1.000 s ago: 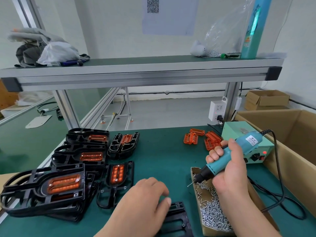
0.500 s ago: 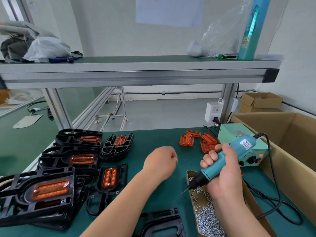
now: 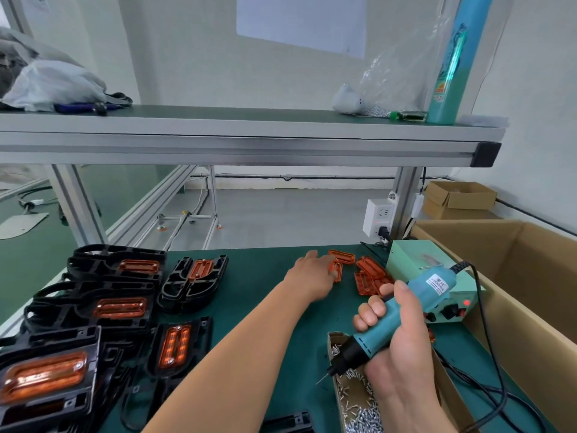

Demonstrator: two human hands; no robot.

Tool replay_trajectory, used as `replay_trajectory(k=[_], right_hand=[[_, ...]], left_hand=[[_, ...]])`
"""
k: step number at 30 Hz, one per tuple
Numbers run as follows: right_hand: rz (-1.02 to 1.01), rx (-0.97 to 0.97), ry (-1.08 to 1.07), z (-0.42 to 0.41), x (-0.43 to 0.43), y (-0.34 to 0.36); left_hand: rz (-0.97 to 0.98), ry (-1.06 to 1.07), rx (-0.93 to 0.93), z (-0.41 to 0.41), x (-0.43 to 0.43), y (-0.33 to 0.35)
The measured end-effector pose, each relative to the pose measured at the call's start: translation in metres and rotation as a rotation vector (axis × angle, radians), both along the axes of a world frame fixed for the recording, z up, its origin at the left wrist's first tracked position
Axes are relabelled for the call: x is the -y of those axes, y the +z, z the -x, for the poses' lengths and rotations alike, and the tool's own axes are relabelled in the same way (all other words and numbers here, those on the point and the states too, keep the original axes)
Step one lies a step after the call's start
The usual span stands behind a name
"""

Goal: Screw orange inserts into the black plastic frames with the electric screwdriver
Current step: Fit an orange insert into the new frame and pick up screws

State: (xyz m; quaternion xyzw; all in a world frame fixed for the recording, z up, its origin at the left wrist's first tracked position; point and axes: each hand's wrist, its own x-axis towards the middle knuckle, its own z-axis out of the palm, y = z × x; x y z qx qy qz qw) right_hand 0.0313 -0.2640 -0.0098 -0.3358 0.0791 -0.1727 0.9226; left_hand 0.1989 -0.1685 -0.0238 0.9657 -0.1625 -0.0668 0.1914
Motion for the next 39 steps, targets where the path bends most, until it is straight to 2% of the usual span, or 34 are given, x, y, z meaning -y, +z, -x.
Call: replay_trajectory(k=[5,14,26,33,39], right_hand=[[-0.018,0.001,0.003,0.0,-0.001,0.002],[-0.017,-0.015,0.011,0.001,-0.002,0.003],[-0.002,0.011,0.02,0.0,-0.001,0.002],[0.013,0.028,0.003,0.0,0.001,0.0],[0.036,0.036,0.009,0.002,0.0,0.0]], left_hand=[[-0.083,-0.054,0.058,0.008,0.005,-0.004],[-0.007,-0.105,0.12,0.024,-0.009,-0.002],[0.274,-0.072,0.04,0.044,-0.024,0.001],[0.529,0.103,0.065,0.067,-0.053,0.017],[0.666,0.108,-0.067,0.123,-0.104,0.028]])
